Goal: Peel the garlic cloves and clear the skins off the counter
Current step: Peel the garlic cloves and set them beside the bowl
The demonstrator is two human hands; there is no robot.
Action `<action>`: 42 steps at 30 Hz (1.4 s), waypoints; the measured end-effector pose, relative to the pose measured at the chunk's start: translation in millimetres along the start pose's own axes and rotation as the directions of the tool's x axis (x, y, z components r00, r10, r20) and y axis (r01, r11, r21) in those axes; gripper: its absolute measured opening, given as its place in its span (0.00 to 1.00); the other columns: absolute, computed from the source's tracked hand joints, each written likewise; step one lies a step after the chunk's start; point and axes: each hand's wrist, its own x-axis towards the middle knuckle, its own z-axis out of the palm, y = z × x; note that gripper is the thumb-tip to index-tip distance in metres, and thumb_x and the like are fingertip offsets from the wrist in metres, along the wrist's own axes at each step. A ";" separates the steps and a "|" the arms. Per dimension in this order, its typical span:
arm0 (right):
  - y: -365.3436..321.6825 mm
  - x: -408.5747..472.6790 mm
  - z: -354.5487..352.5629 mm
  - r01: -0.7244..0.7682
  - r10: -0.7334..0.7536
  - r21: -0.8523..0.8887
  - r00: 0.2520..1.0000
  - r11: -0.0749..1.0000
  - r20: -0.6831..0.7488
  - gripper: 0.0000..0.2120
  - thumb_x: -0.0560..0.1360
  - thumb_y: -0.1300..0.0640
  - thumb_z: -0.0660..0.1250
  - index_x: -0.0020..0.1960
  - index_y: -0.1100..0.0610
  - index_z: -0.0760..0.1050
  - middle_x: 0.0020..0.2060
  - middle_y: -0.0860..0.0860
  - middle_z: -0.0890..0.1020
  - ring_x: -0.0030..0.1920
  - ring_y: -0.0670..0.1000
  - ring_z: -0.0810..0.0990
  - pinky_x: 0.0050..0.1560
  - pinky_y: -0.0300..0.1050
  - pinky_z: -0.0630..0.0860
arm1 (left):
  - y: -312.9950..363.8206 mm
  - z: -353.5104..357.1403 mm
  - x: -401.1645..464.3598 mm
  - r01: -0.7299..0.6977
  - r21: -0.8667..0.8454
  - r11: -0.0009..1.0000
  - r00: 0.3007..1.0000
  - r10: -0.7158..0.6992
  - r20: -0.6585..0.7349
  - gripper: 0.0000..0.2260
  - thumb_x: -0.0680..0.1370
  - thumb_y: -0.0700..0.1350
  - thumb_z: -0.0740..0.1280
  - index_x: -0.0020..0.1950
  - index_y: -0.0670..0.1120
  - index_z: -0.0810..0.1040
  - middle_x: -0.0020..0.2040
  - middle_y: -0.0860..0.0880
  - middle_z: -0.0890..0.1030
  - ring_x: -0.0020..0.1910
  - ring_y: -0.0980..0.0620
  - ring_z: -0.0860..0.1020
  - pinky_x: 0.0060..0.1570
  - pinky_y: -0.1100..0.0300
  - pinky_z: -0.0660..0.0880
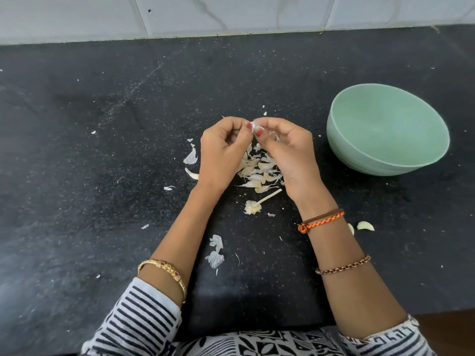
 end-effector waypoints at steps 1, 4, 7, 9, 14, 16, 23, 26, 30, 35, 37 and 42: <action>0.2 0.1 0.2 0.006 -0.006 -0.017 1.000 1.000 -0.007 0.06 0.74 0.63 0.68 0.49 0.55 0.79 0.42 0.44 0.81 0.43 0.36 0.79 0.46 0.29 0.74 | 0.5 0.0 0.1 0.007 -0.015 1.000 1.000 -0.007 0.000 0.07 0.74 0.44 0.63 0.36 0.48 0.75 0.32 0.43 0.71 0.31 0.55 0.66 0.33 0.66 0.67; 1.0 1.9 -0.9 -0.008 0.008 -0.018 0.999 1.000 -0.031 0.06 0.75 0.64 0.66 0.48 0.55 0.79 0.40 0.43 0.80 0.38 0.32 0.77 0.39 0.26 0.71 | 1.5 -0.8 0.3 0.031 -0.049 0.998 0.999 -0.032 -0.016 0.08 0.75 0.42 0.62 0.35 0.47 0.74 0.31 0.45 0.70 0.30 0.56 0.66 0.32 0.66 0.66; 1.8 2.9 -2.1 -0.032 0.032 0.000 0.998 0.999 -0.052 0.07 0.75 0.65 0.65 0.51 0.56 0.79 0.40 0.44 0.80 0.35 0.32 0.75 0.39 0.25 0.70 | 1.0 -2.6 0.8 0.083 -0.084 0.993 0.990 -0.092 -0.106 0.09 0.75 0.39 0.60 0.34 0.41 0.71 0.30 0.49 0.67 0.28 0.59 0.63 0.29 0.67 0.63; 2.1 3.1 -3.0 -0.040 0.041 0.014 0.997 0.999 -0.069 0.08 0.76 0.65 0.65 0.49 0.54 0.79 0.40 0.43 0.80 0.36 0.32 0.75 0.40 0.26 0.70 | -0.1 -5.5 2.1 0.102 -0.074 0.992 0.979 -0.113 -0.168 0.09 0.73 0.39 0.58 0.32 0.40 0.69 0.29 0.50 0.65 0.28 0.59 0.61 0.28 0.66 0.60; 0.1 2.5 -0.6 -0.012 0.009 -0.021 0.993 1.000 -0.122 0.08 0.77 0.60 0.64 0.42 0.52 0.78 0.34 0.42 0.79 0.33 0.31 0.75 0.39 0.27 0.70 | -3.8 -6.0 2.6 0.045 0.166 0.985 0.993 -0.026 -0.119 0.21 0.76 0.45 0.61 0.24 0.47 0.57 0.20 0.57 0.58 0.23 0.58 0.56 0.26 0.61 0.57; 1.5 1.9 1.3 0.030 -0.037 -0.049 0.988 0.998 -0.150 0.07 0.77 0.59 0.64 0.42 0.54 0.79 0.32 0.42 0.78 0.33 0.32 0.75 0.41 0.27 0.70 | -5.4 -5.6 1.3 0.008 0.214 0.977 0.994 0.016 -0.110 0.22 0.77 0.46 0.65 0.24 0.43 0.65 0.21 0.53 0.64 0.24 0.58 0.60 0.27 0.61 0.61; 3.9 0.2 4.7 0.117 -0.133 -0.086 0.967 0.989 -0.218 0.08 0.73 0.66 0.69 0.50 0.58 0.80 0.41 0.46 0.81 0.42 0.37 0.80 0.44 0.29 0.73 | -3.5 -4.9 -3.6 -0.037 0.323 0.946 0.996 0.060 -0.062 0.07 0.73 0.40 0.71 0.38 0.38 0.82 0.31 0.45 0.80 0.28 0.56 0.71 0.34 0.59 0.72; 2.7 -0.3 4.8 0.148 -0.173 -0.114 0.951 0.982 -0.256 0.07 0.71 0.65 0.70 0.49 0.59 0.81 0.39 0.47 0.82 0.41 0.40 0.80 0.42 0.32 0.75 | -1.4 -6.9 -2.8 -0.011 0.349 0.937 0.998 0.033 -0.056 0.02 0.69 0.39 0.74 0.39 0.40 0.84 0.32 0.54 0.78 0.28 0.62 0.73 0.34 0.70 0.71; -2.5 -6.2 2.1 0.228 -0.266 -0.157 0.917 0.961 -0.296 0.05 0.70 0.64 0.72 0.45 0.57 0.82 0.35 0.44 0.81 0.35 0.42 0.77 0.39 0.36 0.76 | 1.0 -9.8 -3.1 0.047 0.326 0.944 0.998 -0.028 -0.062 0.07 0.65 0.40 0.78 0.33 0.43 0.80 0.27 0.57 0.76 0.24 0.61 0.71 0.31 0.72 0.68; 2.7 -44.9 -16.2 0.197 -0.341 -0.391 0.875 0.899 -0.342 0.06 0.71 0.63 0.70 0.46 0.55 0.83 0.34 0.41 0.80 0.31 0.37 0.73 0.36 0.30 0.68 | 0.2 -6.1 -9.0 -0.062 0.328 0.943 0.998 0.068 -0.006 0.07 0.69 0.32 0.72 0.43 0.43 0.82 0.36 0.50 0.81 0.32 0.64 0.76 0.39 0.71 0.74; 9.8 -61.7 -26.6 0.155 -0.383 -0.558 0.867 0.815 -0.318 0.07 0.71 0.63 0.70 0.47 0.55 0.82 0.37 0.44 0.82 0.36 0.40 0.77 0.42 0.36 0.72 | -0.5 -1.8 -12.3 -0.179 0.399 0.899 0.983 0.179 0.039 0.11 0.71 0.30 0.66 0.48 0.42 0.84 0.43 0.47 0.84 0.38 0.62 0.77 0.45 0.68 0.73; 27.4 -99.3 -48.6 -0.008 -0.456 -0.791 0.813 0.612 -0.362 0.05 0.69 0.64 0.70 0.43 0.56 0.82 0.36 0.50 0.82 0.39 0.54 0.76 0.37 0.40 0.64 | 6.2 9.4 -21.9 -0.333 0.483 0.810 0.943 0.297 0.152 0.13 0.71 0.34 0.63 0.51 0.42 0.83 0.46 0.47 0.83 0.53 0.44 0.75 0.49 0.71 0.61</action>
